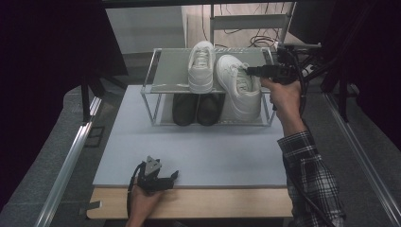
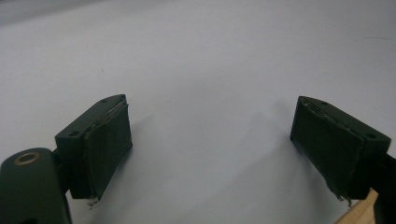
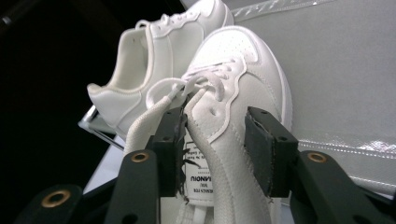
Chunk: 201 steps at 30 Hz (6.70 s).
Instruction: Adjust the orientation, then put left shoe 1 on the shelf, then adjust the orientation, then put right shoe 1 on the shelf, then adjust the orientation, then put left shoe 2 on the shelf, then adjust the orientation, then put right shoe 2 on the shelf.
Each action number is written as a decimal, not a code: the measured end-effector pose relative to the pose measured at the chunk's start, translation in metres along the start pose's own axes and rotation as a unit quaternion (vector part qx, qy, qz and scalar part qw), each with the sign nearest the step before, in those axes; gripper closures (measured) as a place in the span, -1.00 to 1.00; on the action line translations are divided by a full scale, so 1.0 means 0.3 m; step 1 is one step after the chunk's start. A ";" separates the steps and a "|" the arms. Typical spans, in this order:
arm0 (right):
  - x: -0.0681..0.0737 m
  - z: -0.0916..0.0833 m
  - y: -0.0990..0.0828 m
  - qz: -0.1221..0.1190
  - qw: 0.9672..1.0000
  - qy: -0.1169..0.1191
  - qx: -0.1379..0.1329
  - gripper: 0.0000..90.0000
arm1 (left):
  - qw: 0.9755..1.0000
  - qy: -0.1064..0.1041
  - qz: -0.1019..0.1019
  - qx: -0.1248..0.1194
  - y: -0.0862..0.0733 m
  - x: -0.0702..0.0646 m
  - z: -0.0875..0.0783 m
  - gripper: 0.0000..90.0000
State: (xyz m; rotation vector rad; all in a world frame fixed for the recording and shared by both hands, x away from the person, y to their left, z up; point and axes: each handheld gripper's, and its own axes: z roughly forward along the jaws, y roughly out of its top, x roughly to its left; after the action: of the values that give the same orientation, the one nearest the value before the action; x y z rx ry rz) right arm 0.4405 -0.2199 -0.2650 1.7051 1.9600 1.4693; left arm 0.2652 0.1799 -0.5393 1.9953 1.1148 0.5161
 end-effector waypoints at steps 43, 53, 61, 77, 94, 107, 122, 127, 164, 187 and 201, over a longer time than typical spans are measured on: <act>-0.035 0.059 0.040 0.044 0.998 0.012 -0.054 0.48 | 1.000 0.000 0.000 -0.001 0.000 0.000 0.000 -0.73; -0.030 0.015 0.032 0.029 0.998 0.019 -0.056 0.36 | 1.000 0.000 0.000 -0.001 0.000 0.000 0.000 -0.73; -0.040 -0.041 0.008 0.010 0.998 0.025 -0.059 0.40 | 1.000 0.000 0.000 0.000 0.000 0.000 0.000 -0.73; -0.061 -0.140 -0.091 -0.032 0.998 0.015 -0.050 0.91 | 1.000 0.000 0.002 0.000 0.000 0.001 0.000 -0.73; -0.064 -0.171 -0.234 -0.058 0.998 0.033 -0.012 0.97 | 1.000 0.001 0.000 -0.001 0.000 -0.001 0.001 -0.73; -0.048 -0.141 -0.323 -0.074 0.996 0.048 0.023 0.99 | 1.000 0.001 0.000 -0.001 0.000 -0.001 0.001 -0.72; -0.053 -0.096 -0.336 -0.070 0.996 0.054 0.023 0.99 | 1.000 0.002 0.000 -0.002 0.000 -0.001 0.001 -0.72; -0.049 -0.074 -0.333 -0.066 0.996 0.057 0.022 0.99 | 1.000 0.002 0.000 -0.002 0.000 -0.001 0.001 -0.72; 0.009 0.136 -0.264 -0.048 0.998 0.047 0.019 0.99 | 1.000 0.001 -0.002 -0.002 0.000 -0.001 0.001 -0.72; 0.027 0.197 -0.248 -0.039 0.998 0.044 0.012 0.99 | 1.000 0.001 -0.001 -0.003 0.000 -0.002 0.001 -0.72; 0.030 0.206 -0.245 -0.044 0.998 0.047 0.014 0.98 | 1.000 0.001 -0.003 -0.005 0.000 -0.003 0.002 -0.72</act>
State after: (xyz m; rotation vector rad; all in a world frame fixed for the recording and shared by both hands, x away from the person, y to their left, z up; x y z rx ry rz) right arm 0.4291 -0.1687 -0.3460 1.5644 2.0843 1.5250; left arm 0.2651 0.1791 -0.5397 1.9830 1.1186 0.5197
